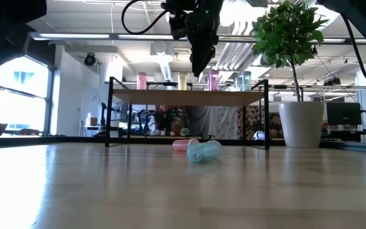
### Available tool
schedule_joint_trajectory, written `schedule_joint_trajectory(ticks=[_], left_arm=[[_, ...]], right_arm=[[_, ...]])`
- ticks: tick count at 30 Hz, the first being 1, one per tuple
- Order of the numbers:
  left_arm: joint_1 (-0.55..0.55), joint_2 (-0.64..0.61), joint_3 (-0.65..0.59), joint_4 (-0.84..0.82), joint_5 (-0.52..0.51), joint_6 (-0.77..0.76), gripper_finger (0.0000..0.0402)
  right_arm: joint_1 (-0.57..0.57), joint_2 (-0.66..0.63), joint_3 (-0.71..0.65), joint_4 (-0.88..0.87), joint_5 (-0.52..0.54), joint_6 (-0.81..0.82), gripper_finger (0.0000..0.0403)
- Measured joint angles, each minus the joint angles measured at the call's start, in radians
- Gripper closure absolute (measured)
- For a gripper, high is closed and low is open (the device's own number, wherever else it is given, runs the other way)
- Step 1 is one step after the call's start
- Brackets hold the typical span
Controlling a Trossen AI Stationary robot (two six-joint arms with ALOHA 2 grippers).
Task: Pick and place medicine bottles onto shelf by color
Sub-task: Put the purple pill bottle on the shelf aligned with the purple pill bottles
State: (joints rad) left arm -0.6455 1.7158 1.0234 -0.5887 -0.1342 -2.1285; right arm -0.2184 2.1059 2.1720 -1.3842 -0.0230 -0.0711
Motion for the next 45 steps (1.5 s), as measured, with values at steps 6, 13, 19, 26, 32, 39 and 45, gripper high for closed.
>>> schedule_joint_trajectory(ticks=[6,13,19,26,32,39,45], left_arm=[[-0.004,0.023,0.013,0.015,-0.004,-0.019,0.0163],[-0.004,0.023,0.013,0.019,0.009,-0.036,0.0163],[-0.006,0.042,0.013,0.05,0.019,-0.051,0.0163],[-0.005,0.102,0.013,0.1,0.044,-0.057,0.0163],[-0.009,0.113,0.017,0.095,0.075,-0.042,0.0163],[-0.008,0.116,0.016,0.069,0.131,0.036,0.0184],[-0.009,0.118,0.015,0.057,0.148,0.087,0.0241]], right_arm=[[0.0,0.0,0.0,0.001,0.0,0.0,0.0254],[0.0,0.0,0.0,-0.002,0.0,0.0,0.0254],[0.0,0.0,0.0,-0.001,0.0,0.0,0.0254],[0.0,0.0,0.0,0.001,0.0,0.0,0.0254],[0.0,0.0,0.0,0.004,0.0,0.0,0.0254],[0.0,0.0,0.0,0.005,0.0,0.0,0.0254],[0.0,0.0,0.0,0.005,0.0,0.0,0.0254]])
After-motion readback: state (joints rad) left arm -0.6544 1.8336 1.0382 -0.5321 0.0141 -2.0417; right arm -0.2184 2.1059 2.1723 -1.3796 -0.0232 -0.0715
